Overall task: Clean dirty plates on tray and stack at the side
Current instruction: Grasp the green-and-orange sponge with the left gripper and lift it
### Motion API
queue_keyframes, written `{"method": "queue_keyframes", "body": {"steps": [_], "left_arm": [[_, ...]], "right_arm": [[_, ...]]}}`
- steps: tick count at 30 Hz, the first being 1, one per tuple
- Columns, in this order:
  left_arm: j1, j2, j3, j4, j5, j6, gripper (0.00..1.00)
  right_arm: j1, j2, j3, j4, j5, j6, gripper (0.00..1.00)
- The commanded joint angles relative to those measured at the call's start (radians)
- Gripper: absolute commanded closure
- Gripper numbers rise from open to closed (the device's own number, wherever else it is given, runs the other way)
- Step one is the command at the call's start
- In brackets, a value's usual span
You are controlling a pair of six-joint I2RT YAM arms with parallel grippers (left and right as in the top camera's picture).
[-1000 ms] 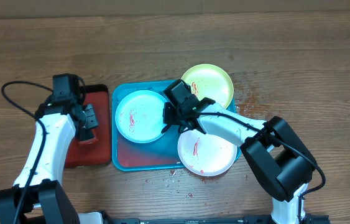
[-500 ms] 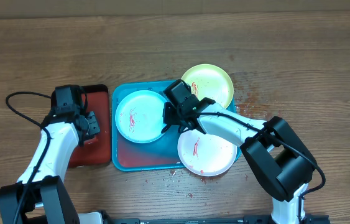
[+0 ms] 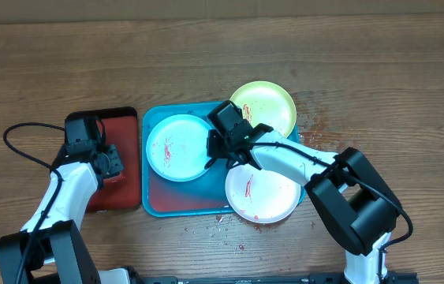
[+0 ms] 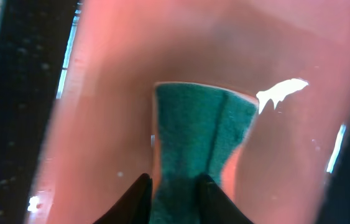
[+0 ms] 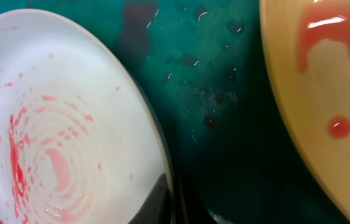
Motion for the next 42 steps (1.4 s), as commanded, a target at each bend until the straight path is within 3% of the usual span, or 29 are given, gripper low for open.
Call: {"method": "queue_keyframes", "body": {"steps": [1, 9, 15, 22, 31, 42], "left_arm": [[0.003, -0.004, -0.01, -0.005, 0.057, 0.015, 0.77], [0.003, -0.004, -0.01, 0.005, 0.055, 0.015, 0.76], [0.003, 0.054, -0.01, 0.02, 0.047, 0.014, 0.84], [0.004, 0.209, -0.008, 0.001, 0.143, -0.039, 0.96], [0.004, 0.249, 0.144, -0.228, 0.222, -0.056, 0.96], [-0.01, 0.248, 0.564, -0.601, 0.281, -0.019, 0.96]], "right_arm": [[0.005, 0.014, 0.012, -0.007, -0.011, 0.001, 0.96], [0.005, 0.014, 0.012, -0.006, -0.011, 0.001, 0.96], [0.005, 0.014, 0.012, -0.007, -0.011, 0.001, 0.96], [0.005, 0.014, 0.012, -0.007, -0.011, 0.001, 0.96], [0.005, 0.014, 0.012, -0.003, -0.014, -0.003, 0.96], [0.002, -0.014, 0.019, -0.024, -0.071, -0.03, 0.96]]}}
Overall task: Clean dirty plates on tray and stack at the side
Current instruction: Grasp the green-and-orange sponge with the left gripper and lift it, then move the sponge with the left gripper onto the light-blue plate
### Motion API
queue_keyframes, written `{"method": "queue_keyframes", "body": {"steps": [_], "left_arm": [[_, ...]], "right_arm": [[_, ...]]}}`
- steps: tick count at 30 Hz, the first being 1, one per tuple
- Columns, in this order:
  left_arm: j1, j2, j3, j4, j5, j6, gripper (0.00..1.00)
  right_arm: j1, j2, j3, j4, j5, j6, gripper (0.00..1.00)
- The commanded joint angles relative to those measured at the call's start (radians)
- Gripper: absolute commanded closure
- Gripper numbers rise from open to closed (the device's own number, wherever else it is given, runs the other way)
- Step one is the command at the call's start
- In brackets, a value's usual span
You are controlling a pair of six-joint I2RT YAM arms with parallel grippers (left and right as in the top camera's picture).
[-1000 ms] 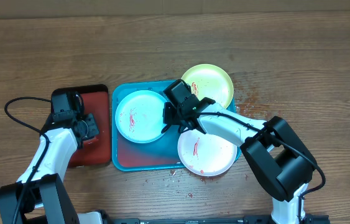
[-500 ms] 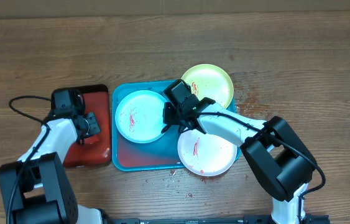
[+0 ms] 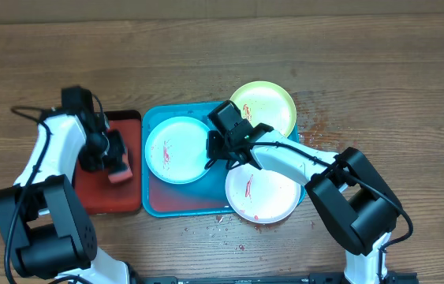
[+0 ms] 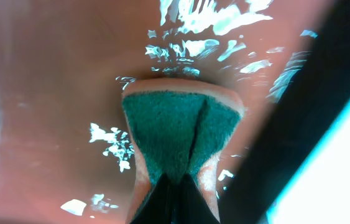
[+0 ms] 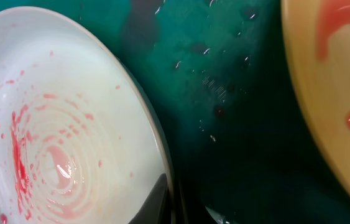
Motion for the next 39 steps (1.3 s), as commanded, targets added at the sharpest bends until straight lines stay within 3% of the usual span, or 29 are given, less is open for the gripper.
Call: {"method": "queue_keyframes", "body": {"steps": [1, 6, 14, 18, 24, 28, 39], "left_arm": [[-0.023, -0.004, 0.154, -0.068, 0.049, 0.021, 0.96], [-0.09, -0.004, 0.26, -0.134, 0.05, 0.039, 0.96], [-0.246, 0.0, 0.19, -0.078, -0.016, 0.038, 0.96], [-0.266, 0.0, 0.089, 0.007, -0.031, 0.04, 0.96], [-0.298, 0.001, -0.078, 0.255, 0.014, 0.114, 0.96], [-0.322, 0.001, -0.099, 0.312, 0.016, 0.111, 0.96], [-0.354, 0.0, 0.024, 0.22, -0.038, 0.105, 0.96]], "right_arm": [[0.004, -0.019, 0.018, -0.019, -0.031, -0.011, 0.96], [0.001, -0.037, 0.018, -0.034, -0.033, -0.011, 0.96], [-0.067, -0.033, 0.017, -0.082, -0.077, 0.056, 0.96], [-0.084, -0.029, 0.016, -0.082, -0.106, 0.045, 0.96], [-0.08, -0.029, 0.016, -0.069, -0.109, 0.045, 0.96], [-0.077, -0.029, 0.016, -0.07, -0.109, 0.037, 0.96], [-0.074, -0.011, 0.016, -0.067, -0.106, 0.038, 0.96]]}}
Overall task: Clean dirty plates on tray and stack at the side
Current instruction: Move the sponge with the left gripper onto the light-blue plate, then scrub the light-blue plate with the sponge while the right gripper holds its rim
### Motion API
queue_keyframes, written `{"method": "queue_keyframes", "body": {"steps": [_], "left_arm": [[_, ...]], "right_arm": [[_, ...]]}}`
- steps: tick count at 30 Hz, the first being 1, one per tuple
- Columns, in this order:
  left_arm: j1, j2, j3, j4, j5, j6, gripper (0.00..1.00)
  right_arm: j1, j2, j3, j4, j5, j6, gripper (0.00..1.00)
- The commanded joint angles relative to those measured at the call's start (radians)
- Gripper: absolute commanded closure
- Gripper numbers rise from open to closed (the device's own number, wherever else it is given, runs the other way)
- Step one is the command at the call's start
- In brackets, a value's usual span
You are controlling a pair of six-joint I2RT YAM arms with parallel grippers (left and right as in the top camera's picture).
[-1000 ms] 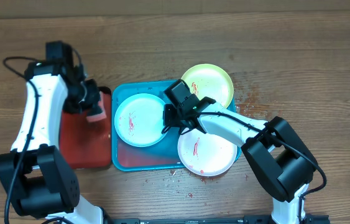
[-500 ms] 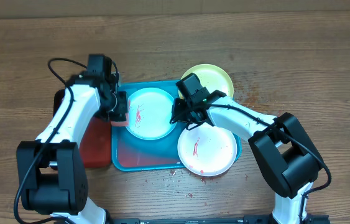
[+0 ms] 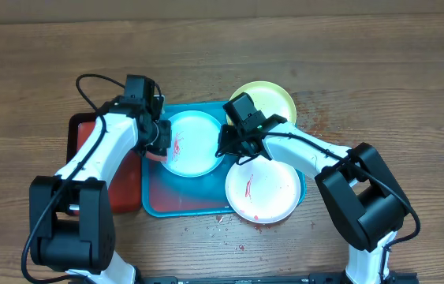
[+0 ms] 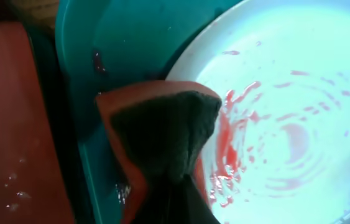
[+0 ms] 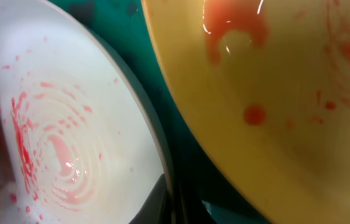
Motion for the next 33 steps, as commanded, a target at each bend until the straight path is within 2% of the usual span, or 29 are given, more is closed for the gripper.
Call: {"method": "queue_keyframes", "body": {"steps": [1, 8, 10, 13, 21, 28, 33], "left_arm": [[-0.022, -0.001, 0.07, -0.022, -0.006, 0.018, 0.96], [-0.055, 0.004, 0.065, -0.005, -0.009, -0.013, 0.96], [-0.065, 0.005, 0.053, 0.001, -0.046, -0.018, 0.96], [-0.068, 0.019, 0.038, 0.002, -0.147, -0.095, 0.96], [-0.085, 0.184, 0.037, 0.038, -0.136, -0.114, 0.96], [-0.139, 0.264, 0.037, 0.008, 0.025, -0.08, 0.96], [-0.167, 0.263, 0.041, 0.027, 0.396, 0.097, 0.96]], "right_arm": [[0.01, 0.001, 0.013, 0.01, -0.02, 0.001, 0.96], [0.01, 0.001, 0.013, 0.013, -0.02, 0.001, 0.96], [0.01, 0.001, 0.013, 0.013, -0.02, 0.001, 0.96], [0.01, 0.001, 0.013, 0.013, -0.021, 0.001, 0.96], [0.01, 0.001, 0.013, 0.012, -0.023, 0.001, 0.96], [0.01, 0.001, 0.013, 0.013, -0.023, 0.001, 0.96], [0.01, 0.001, 0.013, 0.014, -0.023, 0.001, 0.96]]}}
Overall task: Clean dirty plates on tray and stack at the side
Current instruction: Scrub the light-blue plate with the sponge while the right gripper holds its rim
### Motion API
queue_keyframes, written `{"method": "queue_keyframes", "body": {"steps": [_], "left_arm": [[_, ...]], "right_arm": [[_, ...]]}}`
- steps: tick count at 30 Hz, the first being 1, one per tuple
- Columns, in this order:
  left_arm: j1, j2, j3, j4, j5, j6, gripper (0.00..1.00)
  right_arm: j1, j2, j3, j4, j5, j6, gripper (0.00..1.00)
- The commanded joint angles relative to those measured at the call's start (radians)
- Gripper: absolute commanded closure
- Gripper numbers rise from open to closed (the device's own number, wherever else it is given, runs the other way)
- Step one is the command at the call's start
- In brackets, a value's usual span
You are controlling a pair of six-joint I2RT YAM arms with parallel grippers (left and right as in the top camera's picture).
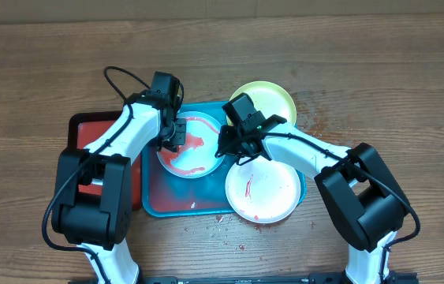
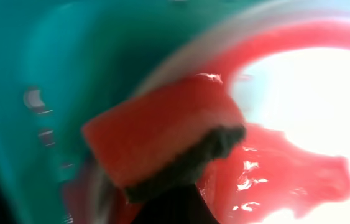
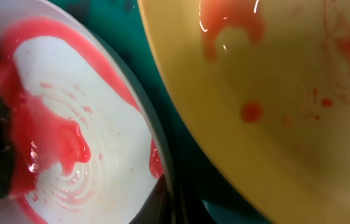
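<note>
A white plate [image 1: 194,150] smeared with red liquid lies on the teal tray [image 1: 158,201]. My left gripper [image 1: 176,132] is shut on a red sponge with a dark scrub side [image 2: 162,140], pressed on the plate's left part. Wet red streaks [image 3: 56,140] ring the plate's inside. My right gripper [image 1: 223,150] is shut on the plate's right rim [image 3: 162,168]. A yellow-green plate [image 1: 273,101] with red spots sits at the tray's far right corner. Another white plate [image 1: 263,192] with red marks lies at the tray's near right.
A dark red tray [image 1: 87,138] lies left of the teal tray. Red specks dot the wooden table [image 1: 316,118] right of the plates and in front of the tray.
The sponge has moved from the plate's left edge onto its inner surface, and the thin red marks have become broad wet red smears. My right gripper still pinches the rim.
My left gripper stood open around the sponge on the red tray while the right held the white plate's rim. Then the left was shut on the sponge there. Then it held the sponge at the plate's left edge, and now red smears cover the plate.
</note>
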Motion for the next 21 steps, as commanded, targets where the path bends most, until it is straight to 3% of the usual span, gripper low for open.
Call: {"method": "queue_keyframes", "body": {"steps": [1, 4, 8, 11, 13, 15, 17, 21], "left_arm": [[-0.063, 0.092, -0.043, 0.022, 0.52, 0.156, 0.96], [-0.06, 0.092, -0.043, 0.08, 0.615, 0.154, 0.96], [-0.059, 0.092, -0.043, 0.166, 0.518, 0.063, 0.96], [-0.059, 0.092, -0.043, 0.198, 0.302, -0.053, 0.96], [-0.058, 0.092, -0.043, 0.175, -0.053, -0.2, 0.96], [-0.057, 0.092, -0.043, 0.137, -0.306, -0.335, 0.96], [-0.057, 0.092, -0.043, 0.114, -0.42, -0.353, 0.96], [-0.057, 0.092, -0.043, 0.049, -0.512, -0.34, 0.96]], "right_arm": [[0.008, 0.001, 0.013, 0.016, -0.028, 0.001, 0.96], [0.008, 0.001, 0.013, 0.015, -0.028, 0.001, 0.96], [0.008, 0.001, 0.013, 0.014, -0.028, 0.001, 0.96], [0.008, 0.001, 0.013, 0.014, -0.028, 0.001, 0.96], [0.008, 0.001, 0.013, 0.014, -0.028, 0.002, 0.96], [0.008, 0.001, 0.013, 0.015, -0.028, 0.002, 0.96], [0.008, 0.001, 0.013, 0.015, -0.028, 0.002, 0.96], [0.008, 0.001, 0.013, 0.023, -0.028, 0.005, 0.96]]}}
